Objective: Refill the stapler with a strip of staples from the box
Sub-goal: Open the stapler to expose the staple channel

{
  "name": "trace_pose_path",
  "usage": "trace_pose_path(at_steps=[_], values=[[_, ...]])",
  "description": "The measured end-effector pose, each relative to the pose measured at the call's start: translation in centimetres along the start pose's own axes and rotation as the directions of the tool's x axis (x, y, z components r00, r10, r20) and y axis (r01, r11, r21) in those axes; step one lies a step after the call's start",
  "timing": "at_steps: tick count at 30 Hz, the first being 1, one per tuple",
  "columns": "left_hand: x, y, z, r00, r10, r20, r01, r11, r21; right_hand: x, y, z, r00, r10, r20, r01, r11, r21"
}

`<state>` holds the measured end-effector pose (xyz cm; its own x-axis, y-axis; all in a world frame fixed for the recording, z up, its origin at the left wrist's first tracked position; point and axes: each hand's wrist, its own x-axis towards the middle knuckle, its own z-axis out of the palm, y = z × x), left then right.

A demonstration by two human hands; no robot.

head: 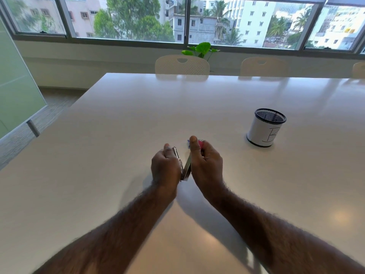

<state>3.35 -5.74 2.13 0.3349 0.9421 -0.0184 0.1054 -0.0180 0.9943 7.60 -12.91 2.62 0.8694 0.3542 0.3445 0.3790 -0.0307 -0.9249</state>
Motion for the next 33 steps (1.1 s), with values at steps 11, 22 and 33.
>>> trace_pose_path(at_steps=[11,22,33], values=[[1.3,1.5,-1.7,0.88,-0.343,0.327,0.457,0.8,-0.389,-2.5,-1.2,-1.4,0.732,-0.651,0.202,0.676,0.731,-0.095],[2.5,1.0,-2.5,0.819,-0.327,0.471,0.544,0.702,-0.459,-2.2,-0.8,-2.2,0.661,-0.655,0.367,0.686,0.725,0.06],[0.2,1.4,-2.1,0.915,-0.205,0.349,0.292,0.93,-0.221,-0.3,0.9,-1.1,0.875,-0.341,0.343,0.439,0.857,-0.269]])
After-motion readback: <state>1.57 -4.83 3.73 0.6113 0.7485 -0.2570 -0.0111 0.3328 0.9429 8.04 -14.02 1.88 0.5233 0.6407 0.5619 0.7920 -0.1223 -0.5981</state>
